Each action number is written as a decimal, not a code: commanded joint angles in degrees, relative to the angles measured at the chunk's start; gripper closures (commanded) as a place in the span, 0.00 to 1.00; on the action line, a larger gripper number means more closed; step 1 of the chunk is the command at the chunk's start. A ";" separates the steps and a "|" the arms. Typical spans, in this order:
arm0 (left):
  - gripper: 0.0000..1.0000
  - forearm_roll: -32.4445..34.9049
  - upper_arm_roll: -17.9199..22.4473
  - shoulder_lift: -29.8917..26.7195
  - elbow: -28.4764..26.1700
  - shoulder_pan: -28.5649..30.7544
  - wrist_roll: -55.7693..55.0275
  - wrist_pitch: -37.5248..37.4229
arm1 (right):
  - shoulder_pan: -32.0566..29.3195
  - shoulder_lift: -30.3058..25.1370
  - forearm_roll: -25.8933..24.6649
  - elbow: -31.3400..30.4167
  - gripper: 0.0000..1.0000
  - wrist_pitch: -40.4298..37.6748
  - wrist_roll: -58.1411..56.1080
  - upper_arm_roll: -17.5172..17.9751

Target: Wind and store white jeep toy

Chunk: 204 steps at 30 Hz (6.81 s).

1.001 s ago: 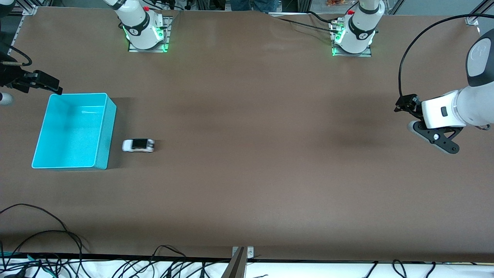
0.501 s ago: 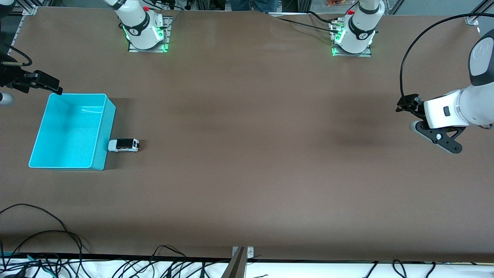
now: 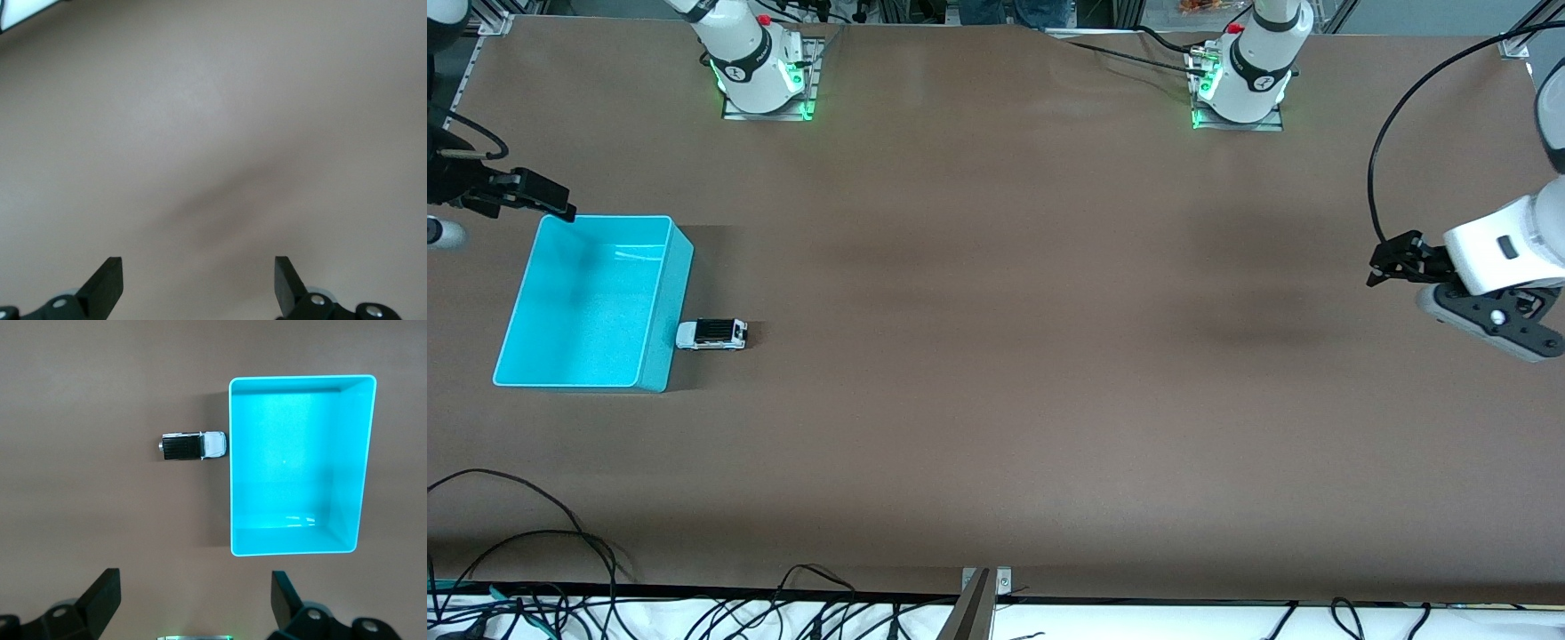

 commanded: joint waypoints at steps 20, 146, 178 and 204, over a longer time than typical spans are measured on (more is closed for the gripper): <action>0.00 1.68 3.72 -18.21 -14.22 -6.10 -18.80 1.60 | 2.79 8.24 -0.62 0.29 0.00 3.20 -35.89 0.62; 0.00 -1.84 3.98 -14.70 -10.26 -4.17 -19.68 -3.59 | 2.52 13.79 0.69 -17.29 0.79 36.43 -87.50 1.94; 0.00 -2.01 3.81 -14.78 -10.17 -4.34 -19.68 -3.94 | 2.43 5.26 1.14 -26.51 0.79 31.66 -107.80 -15.73; 0.00 -1.58 3.72 -14.78 -10.09 -4.34 -19.77 -3.94 | 0.33 8.33 6.58 -39.61 0.78 50.04 -116.15 -19.25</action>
